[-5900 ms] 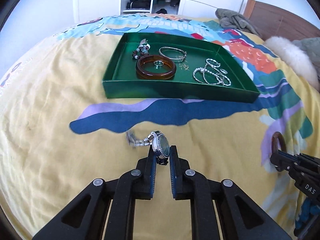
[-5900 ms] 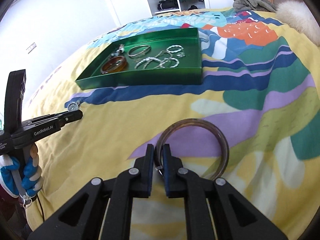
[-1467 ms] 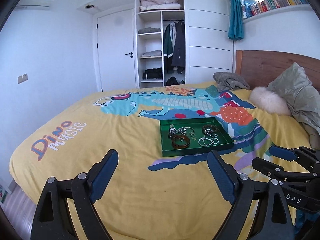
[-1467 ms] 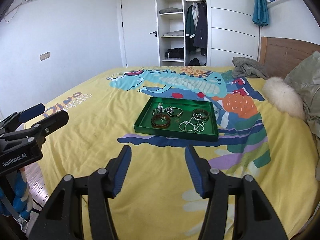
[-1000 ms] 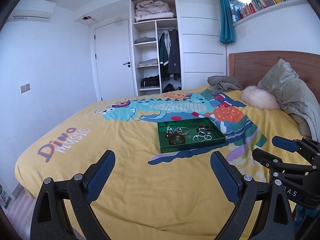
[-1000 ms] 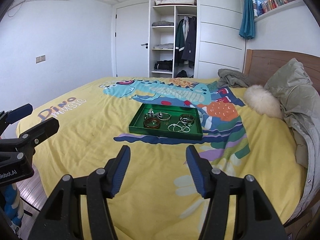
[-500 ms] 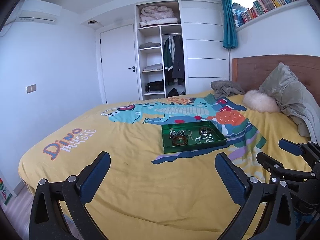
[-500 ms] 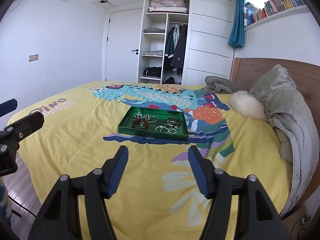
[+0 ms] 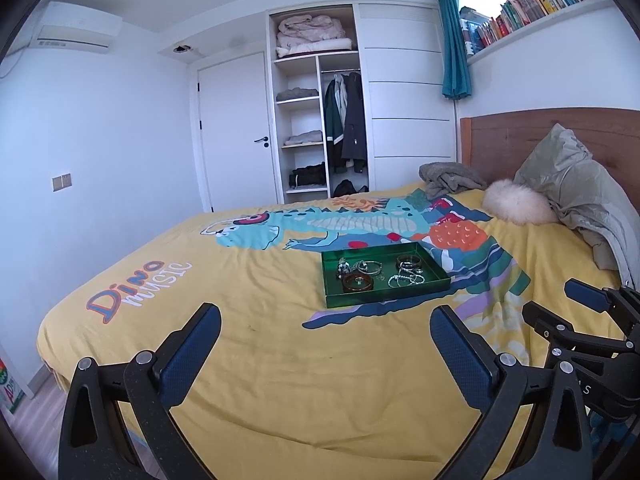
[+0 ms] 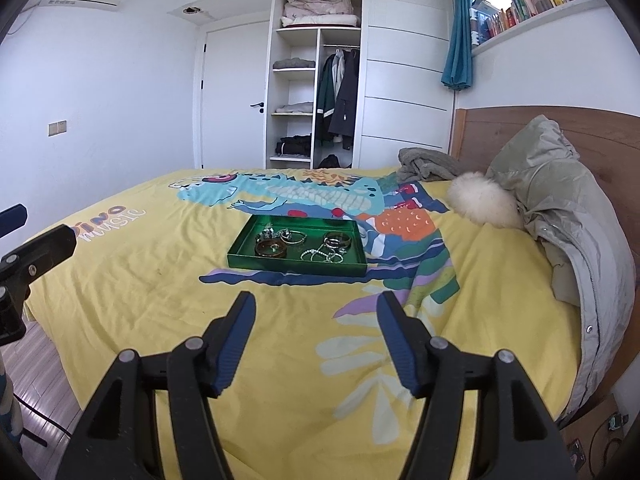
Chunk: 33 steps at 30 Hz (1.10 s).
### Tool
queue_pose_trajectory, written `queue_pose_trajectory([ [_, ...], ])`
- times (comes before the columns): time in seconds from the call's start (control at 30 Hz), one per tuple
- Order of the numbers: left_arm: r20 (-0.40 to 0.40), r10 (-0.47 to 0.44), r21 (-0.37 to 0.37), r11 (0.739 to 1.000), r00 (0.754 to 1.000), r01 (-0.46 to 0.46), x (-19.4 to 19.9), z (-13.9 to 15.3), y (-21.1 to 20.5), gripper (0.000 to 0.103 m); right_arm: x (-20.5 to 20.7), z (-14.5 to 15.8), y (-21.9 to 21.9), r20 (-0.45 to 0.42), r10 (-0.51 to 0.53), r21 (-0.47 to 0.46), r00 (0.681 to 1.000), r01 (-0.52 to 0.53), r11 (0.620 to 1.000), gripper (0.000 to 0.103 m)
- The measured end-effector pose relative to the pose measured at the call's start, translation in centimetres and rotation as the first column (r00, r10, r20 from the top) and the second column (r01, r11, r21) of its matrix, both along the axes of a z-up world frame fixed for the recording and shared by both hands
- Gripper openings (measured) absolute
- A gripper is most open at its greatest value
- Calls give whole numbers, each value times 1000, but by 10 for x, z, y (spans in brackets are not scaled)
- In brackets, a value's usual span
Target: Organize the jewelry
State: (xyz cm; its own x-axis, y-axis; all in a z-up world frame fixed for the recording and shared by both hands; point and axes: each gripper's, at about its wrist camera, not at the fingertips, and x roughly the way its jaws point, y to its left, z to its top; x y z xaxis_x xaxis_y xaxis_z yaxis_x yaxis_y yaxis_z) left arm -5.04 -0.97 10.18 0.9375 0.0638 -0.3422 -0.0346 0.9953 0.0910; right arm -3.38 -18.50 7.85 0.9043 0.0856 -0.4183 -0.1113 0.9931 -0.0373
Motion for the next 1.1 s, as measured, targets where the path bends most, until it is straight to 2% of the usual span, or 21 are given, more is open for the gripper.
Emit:
queue_pose_trajectory([
  [0.1,-1,3,-2,1000,1000,-3,0,-1,0,103,0,-1,-2,-2,-6,7,1000,6,1000,70],
  [0.2,-3,3,-1,1000,1000,-3,1,-1,0,103,-1,-1,-3,2,-9,8,1000,9,1000,71],
  [1.1,-27,8,-16,1000,1000,-9,2,-4,4,103,-4,1,-8,12,-21,17,1000,21,1000,72],
])
